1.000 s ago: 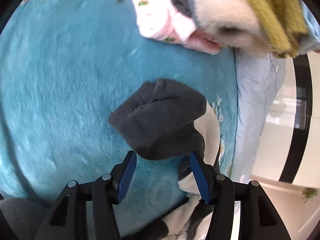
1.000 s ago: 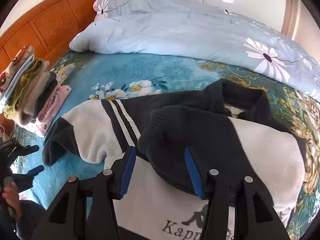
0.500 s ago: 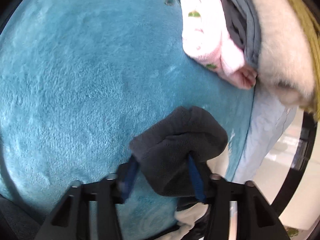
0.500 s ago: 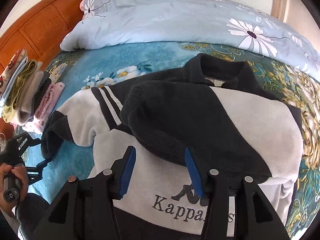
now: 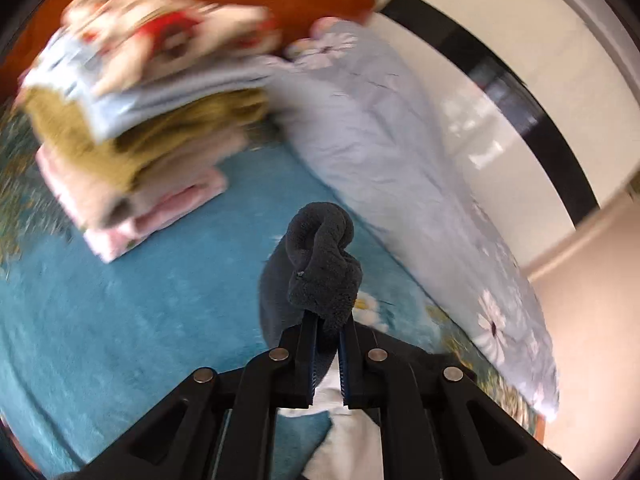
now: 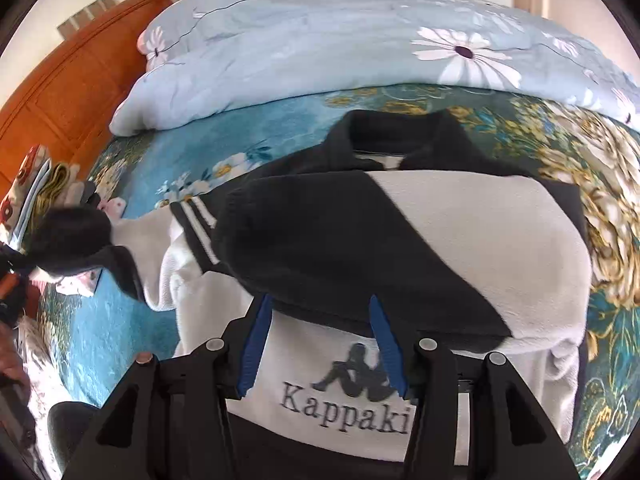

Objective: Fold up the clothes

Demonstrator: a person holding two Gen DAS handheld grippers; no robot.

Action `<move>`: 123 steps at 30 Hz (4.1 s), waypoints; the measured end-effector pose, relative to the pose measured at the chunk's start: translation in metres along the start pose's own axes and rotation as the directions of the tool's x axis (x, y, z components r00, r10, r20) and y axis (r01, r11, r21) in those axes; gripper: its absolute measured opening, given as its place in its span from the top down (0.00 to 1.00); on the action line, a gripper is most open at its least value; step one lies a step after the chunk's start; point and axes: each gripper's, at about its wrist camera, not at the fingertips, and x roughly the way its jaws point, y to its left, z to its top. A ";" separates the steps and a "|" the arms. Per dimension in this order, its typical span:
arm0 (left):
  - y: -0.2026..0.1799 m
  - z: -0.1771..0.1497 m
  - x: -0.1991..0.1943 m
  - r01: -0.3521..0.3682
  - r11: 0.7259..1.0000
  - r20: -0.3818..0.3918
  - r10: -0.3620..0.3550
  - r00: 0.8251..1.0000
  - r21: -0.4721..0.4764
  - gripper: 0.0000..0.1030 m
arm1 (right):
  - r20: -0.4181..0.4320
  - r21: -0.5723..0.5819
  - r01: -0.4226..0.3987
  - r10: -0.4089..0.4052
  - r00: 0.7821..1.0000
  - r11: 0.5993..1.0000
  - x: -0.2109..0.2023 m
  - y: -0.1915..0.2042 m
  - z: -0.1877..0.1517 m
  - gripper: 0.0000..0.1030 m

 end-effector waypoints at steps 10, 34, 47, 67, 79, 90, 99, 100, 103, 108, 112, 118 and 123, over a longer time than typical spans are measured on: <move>-0.195 -0.097 0.045 0.344 0.893 -0.357 -0.232 0.905 0.291 0.91 | 0.033 0.181 0.063 -0.071 0.997 0.981 -0.032 -0.071 -0.010 0.49; -0.146 -0.180 0.065 0.335 0.913 -0.591 -0.142 0.794 0.230 0.39 | 0.032 0.402 -0.073 0.066 0.997 0.912 -0.046 -0.142 -0.039 0.48; -0.023 -0.153 0.101 -0.099 0.953 -0.464 0.228 0.856 0.285 0.39 | -0.107 0.425 -0.093 0.152 0.982 0.900 0.011 -0.105 -0.042 0.56; -0.017 -0.150 0.123 -0.115 0.970 -0.499 0.210 0.841 0.214 0.39 | -0.021 0.287 0.093 -0.091 0.996 0.953 -0.036 -0.173 0.013 0.83; -0.002 -0.153 0.116 -0.059 0.981 -0.537 0.152 0.830 0.186 0.39 | -0.093 0.304 0.191 -0.171 0.981 0.933 -0.012 -0.196 0.018 0.79; 0.006 -0.149 0.100 0.037 0.985 -0.563 0.065 0.824 0.169 0.39 | -0.060 0.318 0.121 -0.107 0.992 0.940 -0.042 -0.203 0.003 0.64; 0.041 -0.144 0.089 0.013 1.000 -0.611 -0.006 0.792 0.007 0.39 | -0.186 0.407 0.004 0.079 0.979 0.913 -0.066 -0.212 -0.125 0.51; 0.043 -0.144 0.086 0.014 1.000 -0.614 -0.014 0.789 -0.005 0.39 | -0.185 0.437 -0.003 0.093 0.978 0.900 -0.068 -0.216 -0.137 0.51; 0.046 -0.152 0.081 0.039 0.999 -0.645 -0.049 0.762 -0.030 0.39 | -0.164 0.519 -0.042 0.148 0.975 0.854 -0.072 -0.221 -0.163 0.51; 0.046 -0.167 0.080 0.048 0.998 -0.713 -0.057 0.699 -0.032 0.39 | -0.184 0.510 -0.092 0.213 0.959 0.855 -0.066 -0.203 -0.174 0.51; 0.039 -0.176 0.076 0.045 0.999 -0.741 -0.015 0.671 0.020 0.39 | -0.260 0.424 -0.069 0.195 0.946 0.903 -0.061 -0.189 -0.179 0.51; 0.032 -0.183 0.071 0.051 0.997 -0.768 0.015 0.640 0.062 0.36 | -0.184 0.408 -0.176 0.270 0.945 0.896 -0.084 -0.190 -0.183 0.90; 0.037 -0.194 0.075 0.013 0.996 -0.807 0.061 0.588 0.085 0.35 | -0.182 0.432 -0.164 0.264 0.947 0.887 -0.088 -0.199 -0.188 0.90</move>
